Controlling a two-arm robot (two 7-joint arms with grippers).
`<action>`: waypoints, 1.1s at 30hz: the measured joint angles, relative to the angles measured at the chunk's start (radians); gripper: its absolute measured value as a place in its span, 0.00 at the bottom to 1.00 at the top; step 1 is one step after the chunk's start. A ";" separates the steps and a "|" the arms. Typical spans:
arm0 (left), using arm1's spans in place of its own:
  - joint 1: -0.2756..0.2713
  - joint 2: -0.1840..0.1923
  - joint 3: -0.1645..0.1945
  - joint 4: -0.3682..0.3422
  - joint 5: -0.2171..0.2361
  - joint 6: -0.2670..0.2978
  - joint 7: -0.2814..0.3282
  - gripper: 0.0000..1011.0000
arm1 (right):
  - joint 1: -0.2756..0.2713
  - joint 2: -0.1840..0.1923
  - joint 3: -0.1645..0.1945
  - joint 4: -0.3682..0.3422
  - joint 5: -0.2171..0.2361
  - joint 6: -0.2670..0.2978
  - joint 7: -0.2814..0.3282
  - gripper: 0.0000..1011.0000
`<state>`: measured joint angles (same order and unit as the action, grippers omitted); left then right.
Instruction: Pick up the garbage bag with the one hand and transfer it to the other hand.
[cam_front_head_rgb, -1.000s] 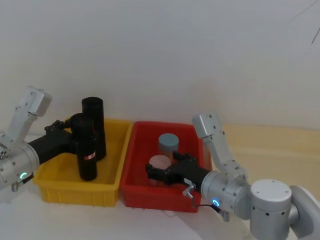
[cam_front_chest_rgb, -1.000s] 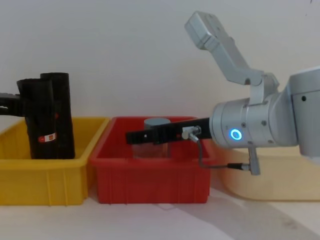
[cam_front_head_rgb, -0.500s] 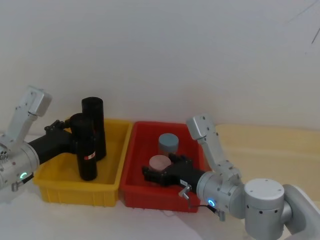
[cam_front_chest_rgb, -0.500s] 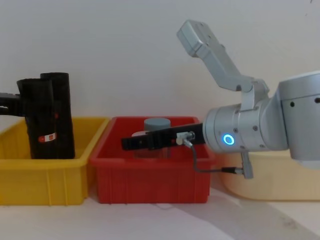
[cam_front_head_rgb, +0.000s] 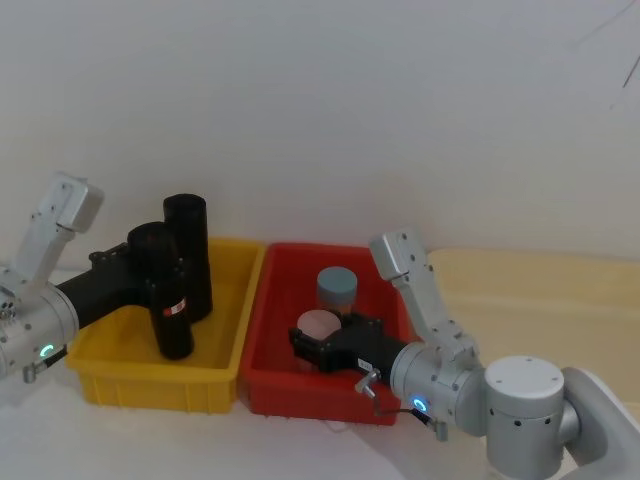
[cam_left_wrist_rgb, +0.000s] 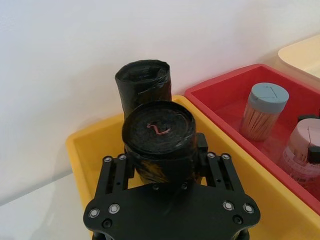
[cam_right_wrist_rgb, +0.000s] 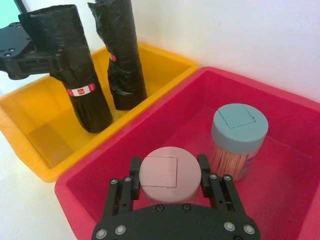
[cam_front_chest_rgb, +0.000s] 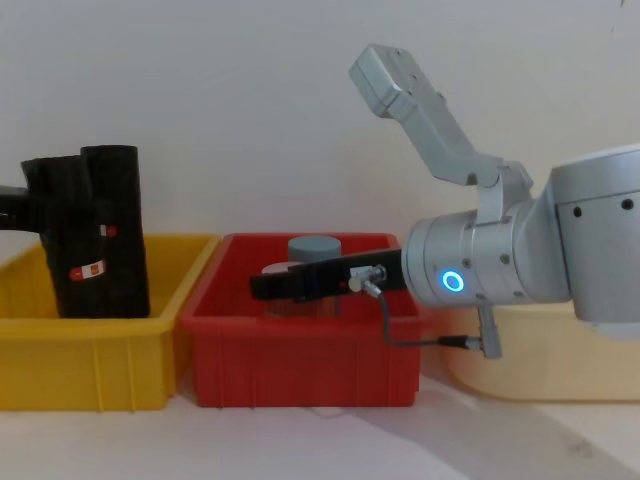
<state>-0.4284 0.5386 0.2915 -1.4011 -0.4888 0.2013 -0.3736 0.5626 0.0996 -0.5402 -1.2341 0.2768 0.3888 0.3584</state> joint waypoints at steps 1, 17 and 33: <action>0.000 0.000 0.000 0.000 0.000 0.000 0.000 0.65 | 0.001 0.000 0.000 0.001 0.000 -0.001 0.000 0.64; 0.000 0.000 0.000 0.000 0.000 0.000 0.000 0.50 | 0.003 -0.002 -0.001 0.008 -0.002 -0.003 0.001 0.64; 0.001 0.000 -0.003 -0.006 0.001 0.000 0.001 0.50 | 0.003 -0.002 -0.001 0.006 -0.002 -0.005 0.003 0.64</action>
<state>-0.4270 0.5388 0.2887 -1.4072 -0.4877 0.2016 -0.3729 0.5659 0.0975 -0.5411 -1.2277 0.2752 0.3836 0.3611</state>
